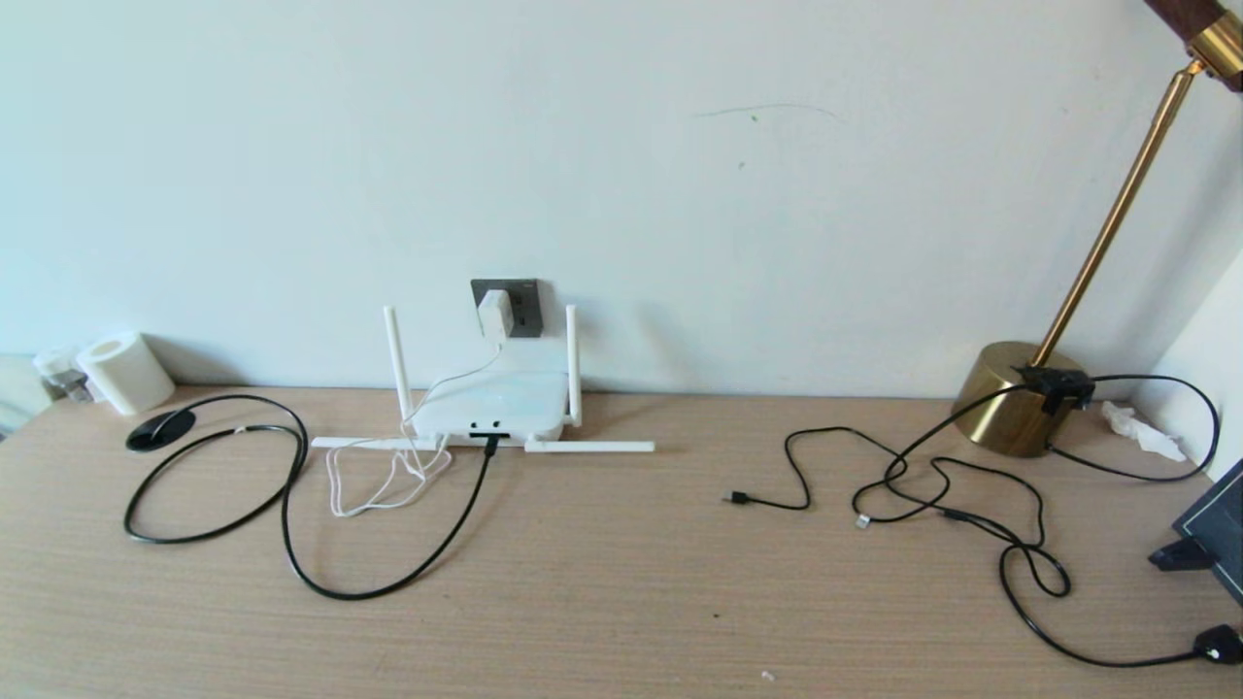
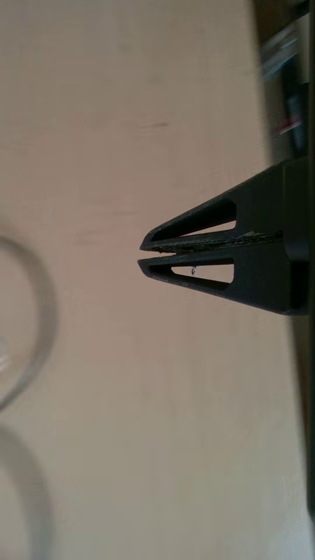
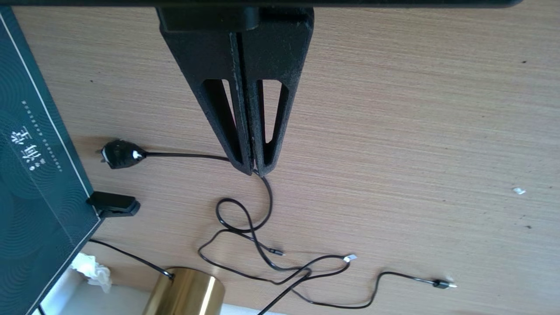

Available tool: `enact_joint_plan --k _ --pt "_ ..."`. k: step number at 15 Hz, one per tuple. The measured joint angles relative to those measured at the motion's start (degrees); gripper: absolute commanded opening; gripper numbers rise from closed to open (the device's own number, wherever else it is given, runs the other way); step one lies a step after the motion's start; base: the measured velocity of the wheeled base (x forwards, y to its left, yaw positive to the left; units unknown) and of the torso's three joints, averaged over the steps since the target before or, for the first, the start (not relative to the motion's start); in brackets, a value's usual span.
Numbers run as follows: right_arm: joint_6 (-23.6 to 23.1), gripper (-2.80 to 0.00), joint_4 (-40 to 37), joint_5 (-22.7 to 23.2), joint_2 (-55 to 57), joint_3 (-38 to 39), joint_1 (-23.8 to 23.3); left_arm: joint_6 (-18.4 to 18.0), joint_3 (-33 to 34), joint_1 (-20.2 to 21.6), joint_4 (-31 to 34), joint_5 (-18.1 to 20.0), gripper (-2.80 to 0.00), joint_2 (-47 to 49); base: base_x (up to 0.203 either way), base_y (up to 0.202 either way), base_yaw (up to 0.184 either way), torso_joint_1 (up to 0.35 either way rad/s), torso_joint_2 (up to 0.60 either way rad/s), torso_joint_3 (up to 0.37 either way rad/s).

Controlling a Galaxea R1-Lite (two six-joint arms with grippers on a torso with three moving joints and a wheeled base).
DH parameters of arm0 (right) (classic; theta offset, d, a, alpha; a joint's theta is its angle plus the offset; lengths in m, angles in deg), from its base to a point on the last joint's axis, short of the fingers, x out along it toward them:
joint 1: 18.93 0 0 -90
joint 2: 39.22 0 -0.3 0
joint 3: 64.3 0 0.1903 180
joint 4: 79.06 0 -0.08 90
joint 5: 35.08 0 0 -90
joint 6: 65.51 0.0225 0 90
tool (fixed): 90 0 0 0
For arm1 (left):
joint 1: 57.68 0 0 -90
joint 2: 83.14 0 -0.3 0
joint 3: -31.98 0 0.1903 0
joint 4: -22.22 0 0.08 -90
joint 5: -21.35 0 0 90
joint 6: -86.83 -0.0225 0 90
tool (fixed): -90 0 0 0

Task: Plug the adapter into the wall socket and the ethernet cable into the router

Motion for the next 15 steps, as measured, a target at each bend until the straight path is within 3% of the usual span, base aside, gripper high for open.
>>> enact_joint_plan --k 3,5,10,15 --pt "-0.1 -2.8 0.0 0.0 0.0 0.0 0.0 -2.4 0.5 1.6 -1.1 0.5 -2.8 -11.6 0.0 0.0 0.0 0.0 0.0 0.0" --pt "0.0 -2.8 0.0 0.0 0.0 0.0 0.0 0.4 0.7 1.7 -1.6 0.4 -2.8 -14.8 0.0 0.0 0.0 0.0 0.0 0.0" --pt "0.0 -2.8 0.0 0.0 0.0 0.0 0.0 4.6 0.8 1.8 -1.7 -1.3 -2.8 -17.0 0.0 0.0 0.0 0.0 0.0 0.0" --pt "-0.2 -2.8 0.8 -0.1 0.0 0.2 0.0 5.0 0.8 1.8 -1.7 -1.3 -2.8 -17.1 0.0 0.0 0.0 0.0 0.0 0.0"
